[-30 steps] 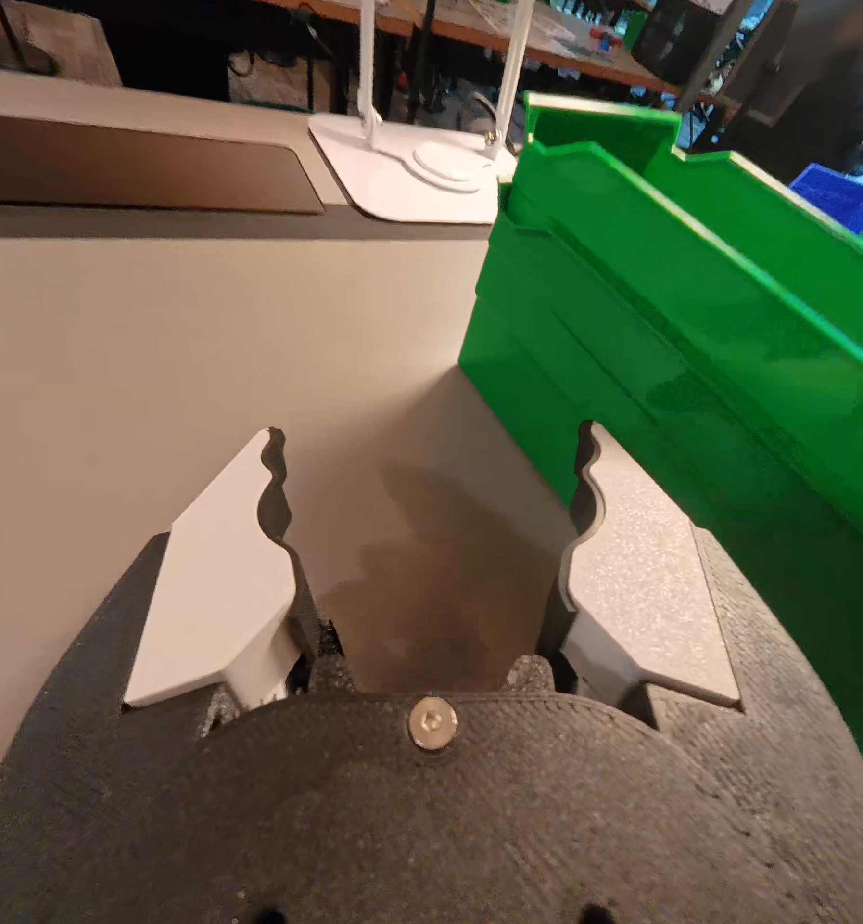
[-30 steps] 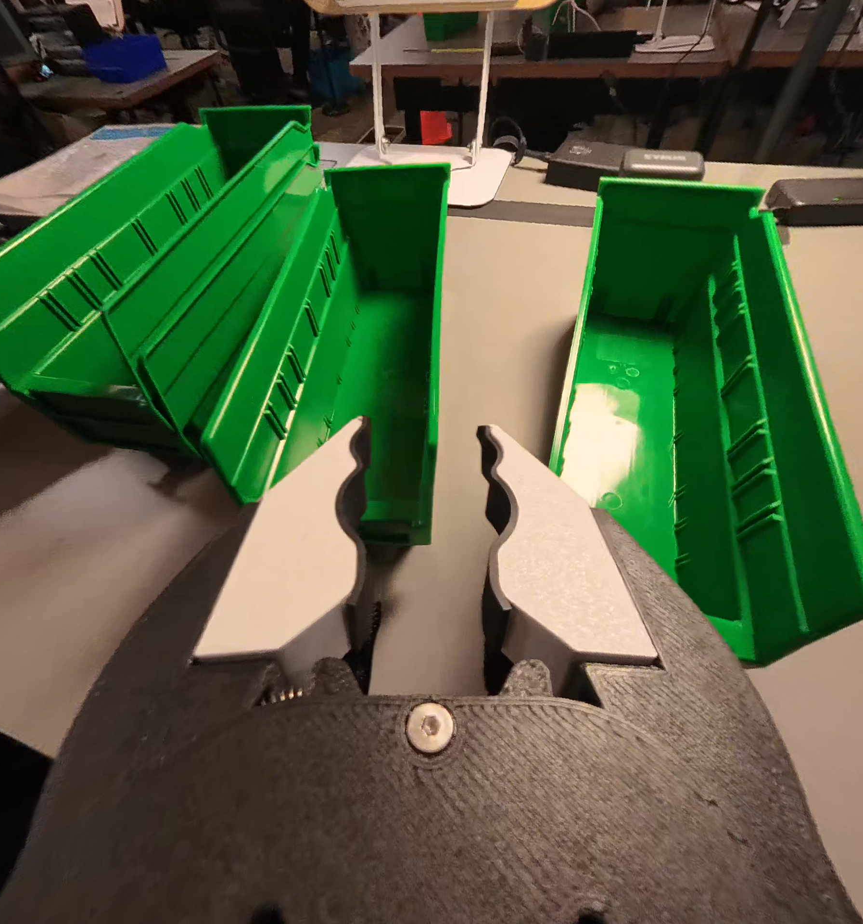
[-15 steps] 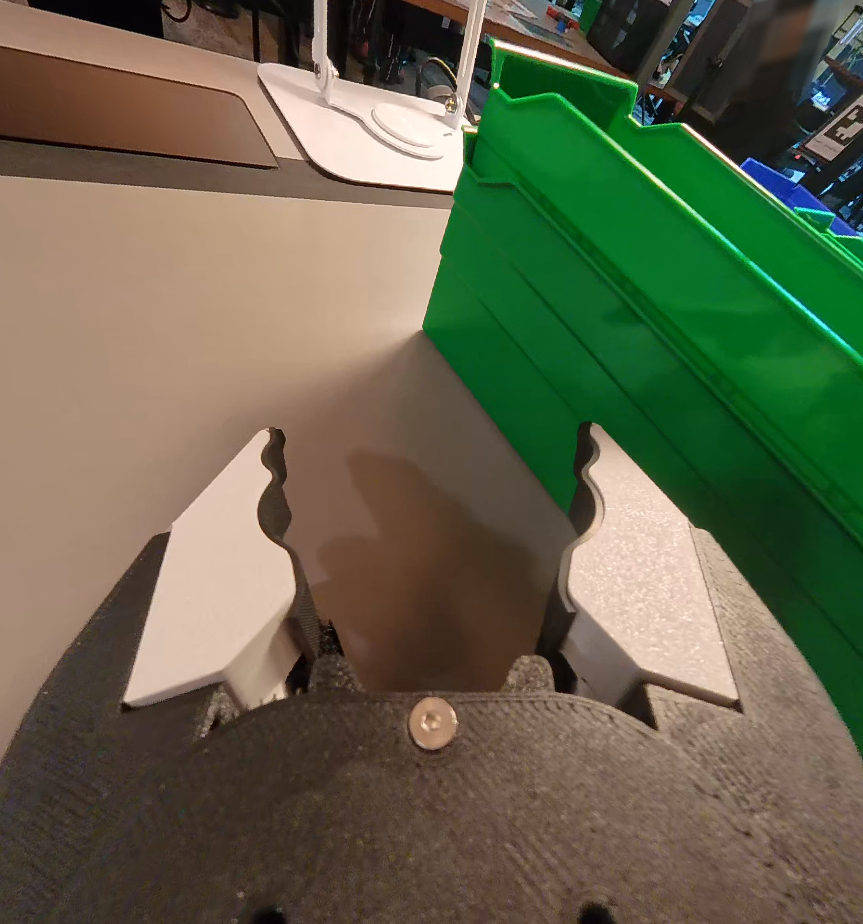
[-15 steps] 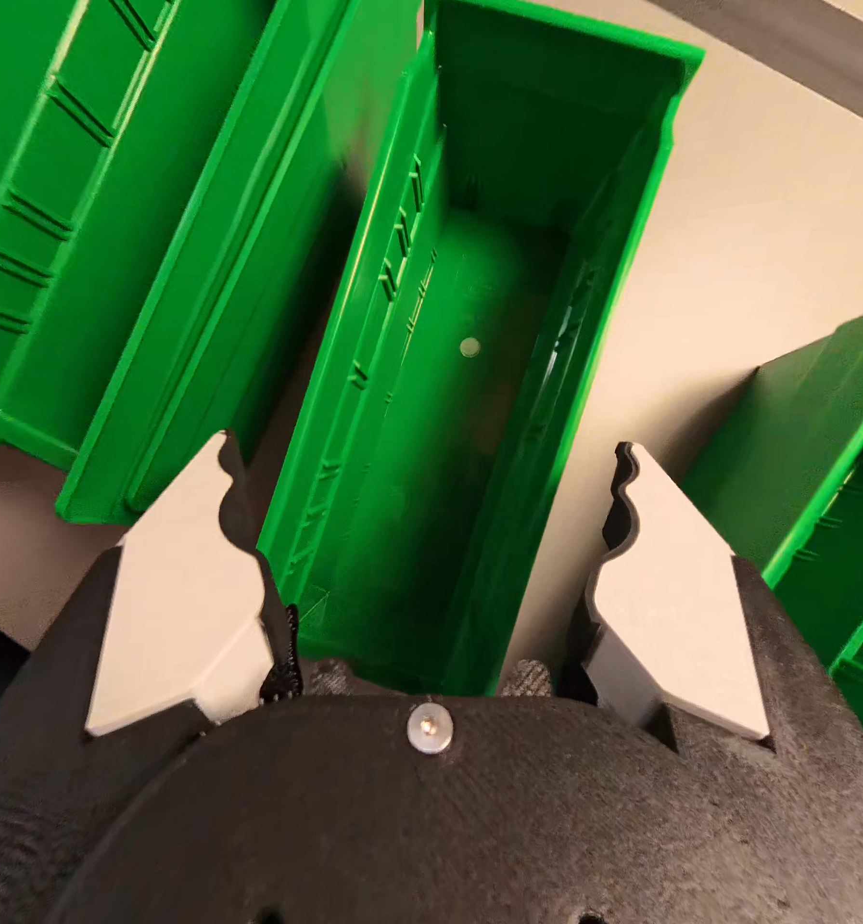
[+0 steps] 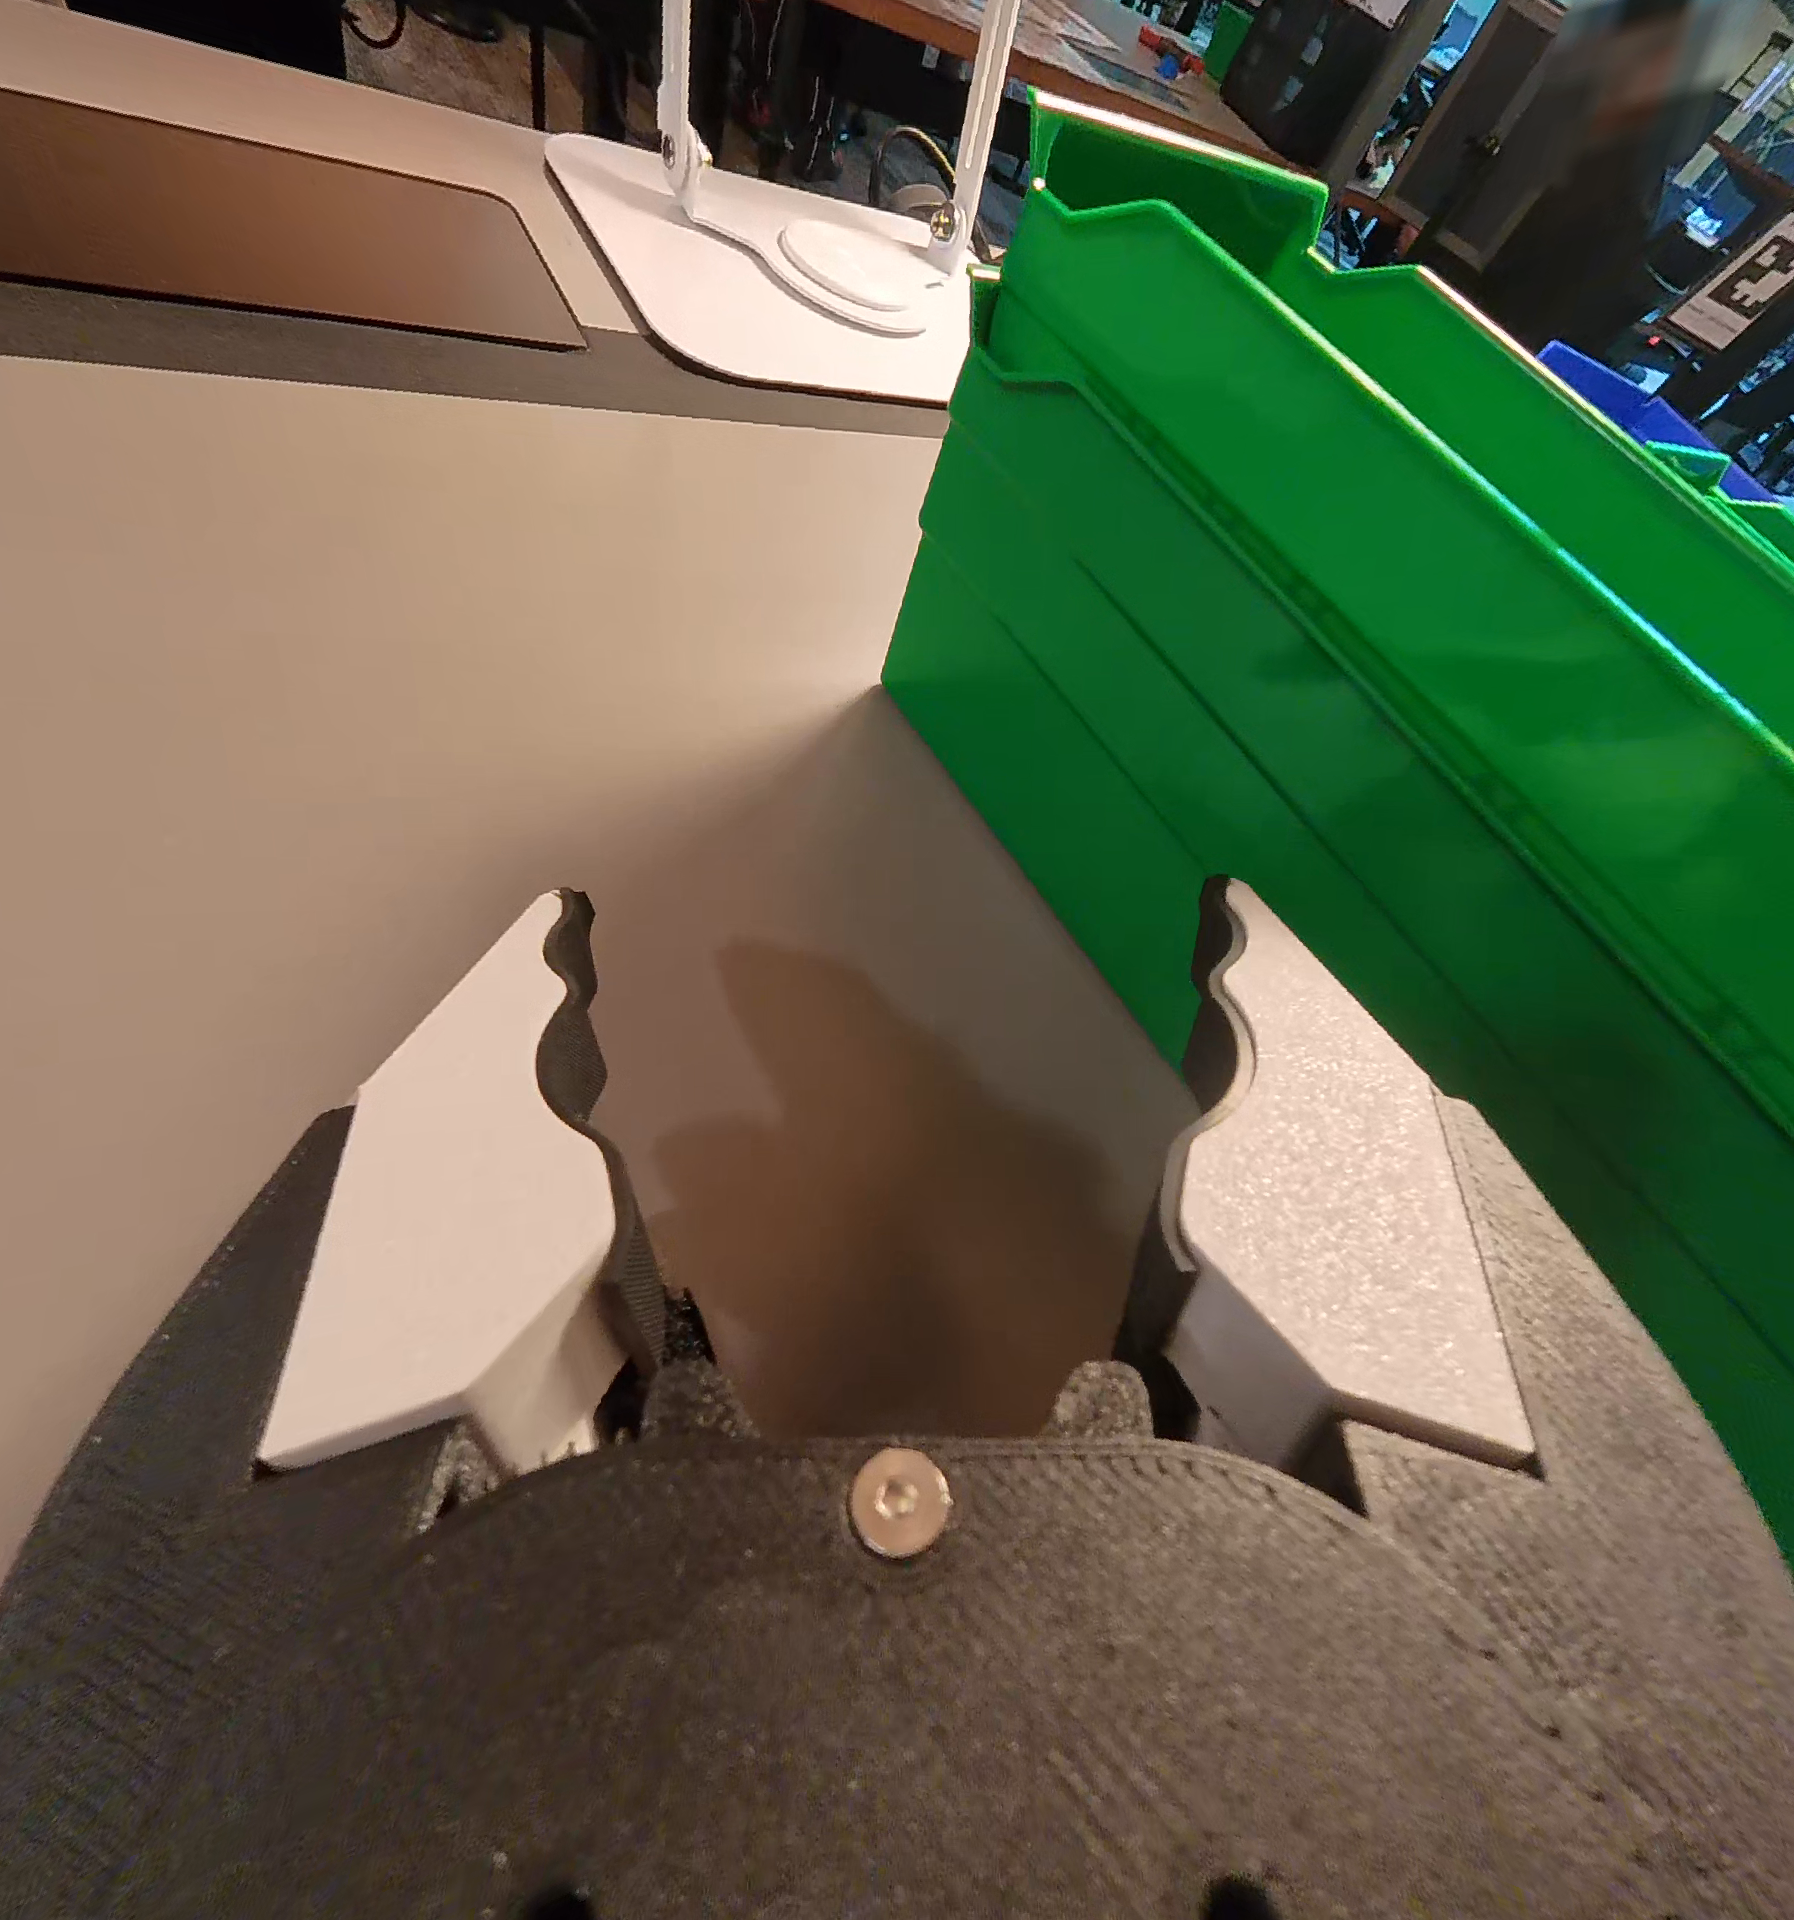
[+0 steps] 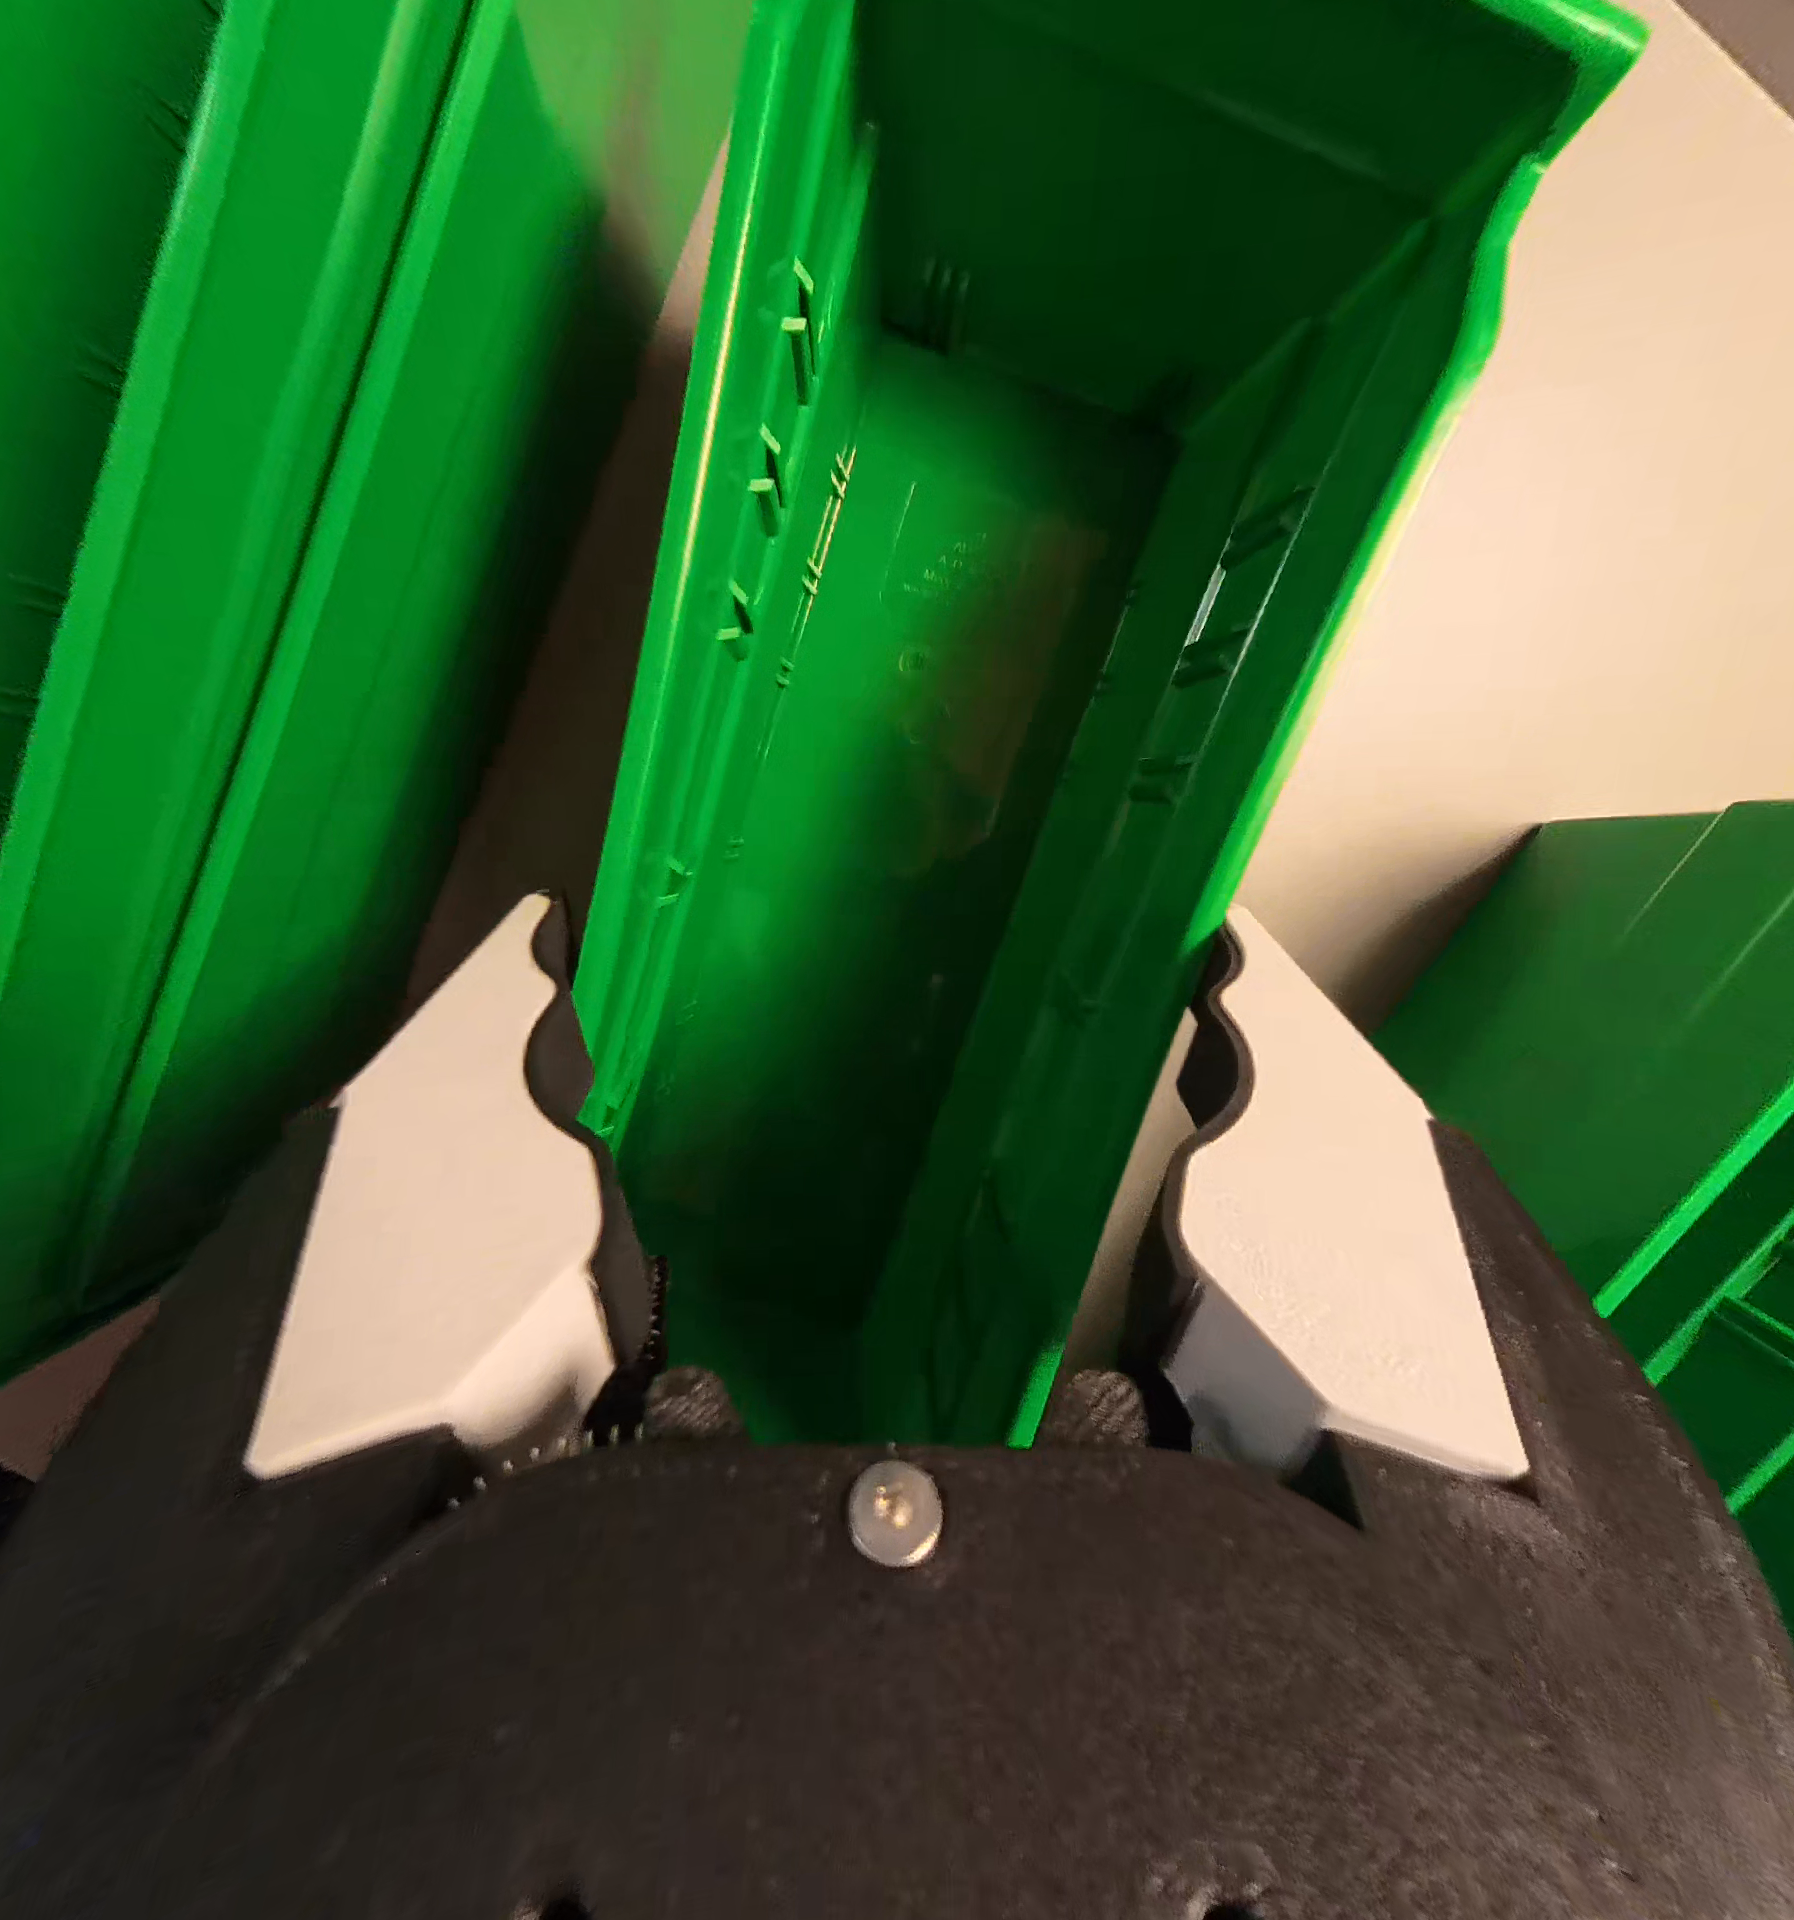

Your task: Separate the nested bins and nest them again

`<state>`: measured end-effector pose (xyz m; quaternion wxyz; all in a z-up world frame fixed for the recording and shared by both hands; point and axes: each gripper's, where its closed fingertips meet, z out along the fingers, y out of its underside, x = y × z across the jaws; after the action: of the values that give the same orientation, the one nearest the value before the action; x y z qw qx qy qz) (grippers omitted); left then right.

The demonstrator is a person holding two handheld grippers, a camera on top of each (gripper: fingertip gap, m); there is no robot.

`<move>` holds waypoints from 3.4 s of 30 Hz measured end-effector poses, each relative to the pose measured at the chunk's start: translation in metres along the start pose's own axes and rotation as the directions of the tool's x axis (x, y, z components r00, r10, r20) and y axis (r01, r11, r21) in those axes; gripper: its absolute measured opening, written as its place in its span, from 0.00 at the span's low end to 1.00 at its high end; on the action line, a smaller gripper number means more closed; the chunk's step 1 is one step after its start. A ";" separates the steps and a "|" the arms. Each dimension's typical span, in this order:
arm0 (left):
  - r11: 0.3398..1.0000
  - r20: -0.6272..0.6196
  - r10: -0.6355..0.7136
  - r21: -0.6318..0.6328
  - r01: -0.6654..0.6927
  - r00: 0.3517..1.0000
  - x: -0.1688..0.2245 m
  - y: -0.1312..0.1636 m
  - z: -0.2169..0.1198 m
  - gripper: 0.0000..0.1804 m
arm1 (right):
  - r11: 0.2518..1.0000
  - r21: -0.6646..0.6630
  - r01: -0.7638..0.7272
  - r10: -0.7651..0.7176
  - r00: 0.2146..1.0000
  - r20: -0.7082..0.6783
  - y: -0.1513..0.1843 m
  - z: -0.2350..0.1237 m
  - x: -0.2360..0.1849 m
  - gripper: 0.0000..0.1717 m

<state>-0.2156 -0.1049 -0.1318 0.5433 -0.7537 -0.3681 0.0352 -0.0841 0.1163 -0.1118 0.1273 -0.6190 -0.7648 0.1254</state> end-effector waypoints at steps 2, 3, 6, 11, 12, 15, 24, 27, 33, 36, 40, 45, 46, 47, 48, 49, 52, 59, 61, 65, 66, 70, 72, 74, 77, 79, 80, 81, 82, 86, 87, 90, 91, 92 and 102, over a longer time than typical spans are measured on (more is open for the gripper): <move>1.000 0.001 0.005 -0.003 -0.005 1.000 0.000 0.001 0.000 0.63 | 1.000 -0.012 0.012 -0.012 1.000 -0.007 0.000 -0.002 0.002 0.67; 1.000 0.001 0.006 -0.004 -0.006 1.000 0.000 0.001 0.000 0.63 | 1.000 -0.008 0.014 -0.014 1.000 -0.014 -0.001 -0.004 0.003 0.66; 1.000 0.001 0.003 -0.005 -0.003 1.000 0.000 0.001 0.001 0.63 | 0.999 0.037 0.002 -0.001 1.000 -0.018 -0.012 -0.020 0.008 0.64; 1.000 0.002 0.002 -0.010 -0.002 1.000 0.000 0.001 0.001 0.63 | 0.991 0.134 -0.022 0.020 1.000 0.017 -0.044 -0.073 0.005 0.64; 1.000 0.002 0.002 -0.010 -0.002 1.000 0.000 0.001 0.001 0.63 | 0.987 0.157 -0.022 0.019 1.000 0.021 -0.053 -0.086 0.003 0.64; 1.000 0.004 0.002 -0.011 -0.002 1.000 0.000 0.001 0.001 0.63 | 0.975 0.220 -0.024 0.014 0.999 0.046 -0.081 -0.121 -0.012 0.64; 1.000 0.001 -0.012 -0.008 0.012 1.000 -0.002 0.001 0.001 0.63 | 0.972 0.221 -0.085 0.038 0.978 0.206 -0.129 -0.115 -0.090 0.64; 1.000 0.003 -0.008 -0.008 0.008 1.000 -0.002 0.001 0.001 0.63 | 0.968 0.217 -0.126 0.081 0.976 0.203 -0.132 -0.101 -0.094 0.65; 1.000 0.007 -0.003 -0.010 0.003 1.000 -0.001 0.001 0.001 0.63 | 0.962 0.231 -0.146 0.110 0.980 0.164 -0.132 -0.101 -0.102 0.65; 1.000 0.007 -0.003 -0.009 0.003 1.000 -0.001 0.001 0.001 0.63 | 0.968 0.209 -0.140 0.105 0.980 0.167 -0.131 -0.099 -0.115 0.65; 1.000 0.007 0.000 -0.009 0.000 1.000 -0.001 0.002 0.001 0.63 | 0.971 0.189 -0.149 0.130 0.985 0.110 -0.130 -0.092 -0.110 0.66; 1.000 0.006 -0.002 -0.008 0.002 1.000 -0.001 0.001 0.001 0.63 | 0.964 0.178 -0.200 0.185 0.978 0.094 -0.121 -0.080 -0.099 0.66; 1.000 0.007 0.000 -0.008 0.000 1.000 -0.001 0.002 0.001 0.63 | 0.964 0.172 -0.201 0.187 0.978 0.093 -0.119 -0.076 -0.100 0.67; 1.000 0.007 0.003 -0.009 -0.003 1.000 0.000 0.002 0.001 0.63 | 0.964 0.171 -0.201 0.188 0.978 0.092 -0.118 -0.071 -0.101 0.67; 1.000 0.007 0.006 -0.010 -0.006 1.000 0.000 0.002 0.001 0.63 | 0.964 0.170 -0.203 0.189 0.977 0.095 -0.117 -0.066 -0.103 0.67; 1.000 0.007 0.007 -0.010 -0.007 1.000 0.000 0.002 0.001 0.63 | 0.965 0.167 -0.204 0.190 0.977 0.097 -0.116 -0.061 -0.104 0.68; 1.000 0.005 0.002 -0.008 -0.002 1.000 0.000 0.002 0.000 0.63 | 0.963 0.169 -0.209 0.197 0.977 0.088 -0.116 -0.047 -0.105 0.69; 1.000 0.004 0.009 -0.014 -0.009 1.000 0.001 0.003 0.001 0.63 | 0.962 0.186 -0.198 0.189 0.980 0.067 -0.120 -0.042 -0.105 0.72; 1.000 0.005 0.017 -0.017 -0.017 1.000 0.002 0.003 0.001 0.63 | 0.966 0.180 -0.188 0.180 0.982 0.059 -0.120 -0.041 -0.104 0.73; 0.999 0.006 0.028 -0.019 -0.028 1.000 0.003 0.004 0.001 0.63 | 0.974 0.149 -0.170 0.166 0.985 0.040 -0.121 -0.034 -0.105 0.73; 0.999 0.005 0.027 -0.018 -0.027 1.000 0.003 0.004 0.001 0.63 | 0.976 0.141 -0.169 0.165 0.986 0.038 -0.121 -0.032 -0.104 0.74; 1.000 0.001 0.023 -0.020 -0.023 1.000 0.003 0.004 0.001 0.63 | 0.982 0.117 -0.151 0.149 0.988 0.026 -0.122 -0.028 -0.105 0.74; 0.999 0.001 0.027 -0.021 -0.027 1.000 0.003 0.004 0.001 0.63 | 0.982 0.119 -0.144 0.142 0.989 0.027 -0.124 -0.027 -0.105 0.73; 0.999 0.000 0.030 -0.021 -0.030 1.000 0.004 0.004 0.001 0.63 | 0.981 0.123 -0.147 0.143 0.989 0.036 -0.125 -0.028 -0.104 0.72; 0.999 -0.002 0.031 -0.023 -0.031 1.000 0.004 0.004 0.001 0.63 | 0.978 0.139 -0.157 0.150 0.987 0.060 -0.127 -0.030 -0.104 0.71; 0.999 -0.003 0.032 -0.024 -0.032 0.999 0.004 0.004 0.001 0.63 | 0.973 0.170 -0.154 0.146 0.987 0.063 -0.131 -0.033 -0.102 0.71; 0.999 -0.003 0.033 -0.025 -0.033 0.999 0.004 0.004 0.001 0.63 | 0.971 0.184 -0.150 0.141 0.988 0.059 -0.133 -0.034 -0.102 0.71; 0.999 -0.003 0.034 -0.025 -0.034 0.999 0.004 0.005 0.001 0.63 | 0.971 0.191 -0.144 0.136 0.989 0.054 -0.133 -0.033 -0.102 0.71; 0.999 -0.003 0.034 -0.026 -0.034 0.999 0.004 0.005 0.001 0.63 | 0.972 0.189 -0.137 0.131 0.990 0.048 -0.131 -0.030 -0.102 0.72; 0.999 -0.005 0.031 -0.026 -0.031 1.000 0.004 0.005 0.001 0.63 | 0.976 0.171 -0.131 0.124 0.991 0.054 -0.126 -0.020 -0.103 0.73; 0.999 -0.006 0.029 -0.025 -0.029 1.000 0.004 0.004 0.001 0.63 | 0.978 0.167 -0.129 0.122 0.991 0.056 -0.126 -0.019 -0.104 0.73; 0.999 -0.010 0.025 -0.023 -0.025 1.000 0.004 0.004 0.001 0.63 | 0.982 0.153 -0.114 0.107 0.993 0.054 -0.124 -0.019 -0.105 0.74; 0.999 -0.012 0.025 -0.023 -0.026 1.000 0.005 0.004 0.001 0.63 | 0.983 0.151 -0.107 0.099 0.993 0.057 -0.123 -0.020 -0.106 0.74; 0.999 -0.013 0.027 -0.024 -0.028 1.000 0.005 0.004 0.001 0.63 | 0.983 0.155 -0.101 0.092 0.994 0.064 -0.121 -0.021 -0.107 0.74; 0.996 -0.060 0.060 -0.061 -0.063 0.996 0.016 0.009 -0.003 0.65 | 0.910 0.404 -0.091 0.016 0.982 0.186 -0.095 -0.094 -0.096 0.75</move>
<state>-0.1982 -0.0988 -0.1332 0.5286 -0.7820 -0.3297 0.0185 -0.1189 0.0062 0.0060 0.1820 -0.5856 -0.7123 0.3415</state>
